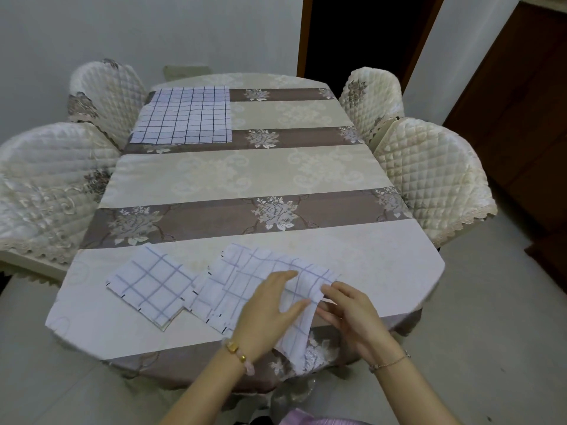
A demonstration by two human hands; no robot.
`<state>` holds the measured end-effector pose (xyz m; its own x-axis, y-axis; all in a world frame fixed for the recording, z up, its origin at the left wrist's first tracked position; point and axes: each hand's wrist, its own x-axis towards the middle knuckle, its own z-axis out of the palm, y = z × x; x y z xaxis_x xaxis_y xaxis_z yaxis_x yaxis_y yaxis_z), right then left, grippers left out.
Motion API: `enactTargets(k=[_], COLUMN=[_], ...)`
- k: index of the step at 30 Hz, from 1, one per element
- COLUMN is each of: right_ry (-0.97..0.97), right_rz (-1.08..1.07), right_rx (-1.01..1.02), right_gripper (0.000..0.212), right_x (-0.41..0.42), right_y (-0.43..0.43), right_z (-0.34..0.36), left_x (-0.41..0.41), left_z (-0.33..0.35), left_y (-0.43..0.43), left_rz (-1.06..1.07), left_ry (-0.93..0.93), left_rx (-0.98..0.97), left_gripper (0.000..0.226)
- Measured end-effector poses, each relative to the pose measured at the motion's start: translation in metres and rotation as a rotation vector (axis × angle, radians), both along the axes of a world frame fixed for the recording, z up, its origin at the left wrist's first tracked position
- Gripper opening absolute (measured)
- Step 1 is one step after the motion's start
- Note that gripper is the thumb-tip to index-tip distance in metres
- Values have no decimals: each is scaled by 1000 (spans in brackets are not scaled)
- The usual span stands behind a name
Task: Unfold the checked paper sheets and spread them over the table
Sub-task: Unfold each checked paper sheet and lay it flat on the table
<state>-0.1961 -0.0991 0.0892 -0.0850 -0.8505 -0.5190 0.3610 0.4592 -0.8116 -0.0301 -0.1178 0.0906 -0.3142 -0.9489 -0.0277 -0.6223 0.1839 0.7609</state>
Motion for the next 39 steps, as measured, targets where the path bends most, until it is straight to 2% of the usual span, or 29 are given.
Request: enactTargets(k=[5, 13, 17, 21, 28, 31, 35, 39], right_ry=[-23, 96, 115, 153, 222, 202, 297, 428], right_rz=[77, 81, 70, 49, 36, 61, 36, 20], right_rx=[-123, -181, -174, -171, -158, -169, -165, -245], right_gripper=[23, 20, 16, 15, 19, 6, 14, 11], right_x=[11, 19, 20, 21, 24, 19, 5, -19], right_y=[-1, 0, 1, -2, -9, -10, -15, -22], right_z=[18, 22, 23, 26, 24, 27, 28, 33], left_x=[-15, -3, -4, -6, -9, -5, 6, 25], left_z=[8, 15, 16, 17, 22, 22, 26, 42], left_y=[7, -7, -9, -9, -13, -17, -24, -42], left_rz=[57, 186, 188, 154, 197, 223, 238, 224], left_ry=[192, 490, 575, 531, 508, 486, 297, 109], left_rx=[40, 239, 305, 278, 244, 205, -28, -226], left_gripper=[41, 9, 9, 17, 16, 14, 14, 11])
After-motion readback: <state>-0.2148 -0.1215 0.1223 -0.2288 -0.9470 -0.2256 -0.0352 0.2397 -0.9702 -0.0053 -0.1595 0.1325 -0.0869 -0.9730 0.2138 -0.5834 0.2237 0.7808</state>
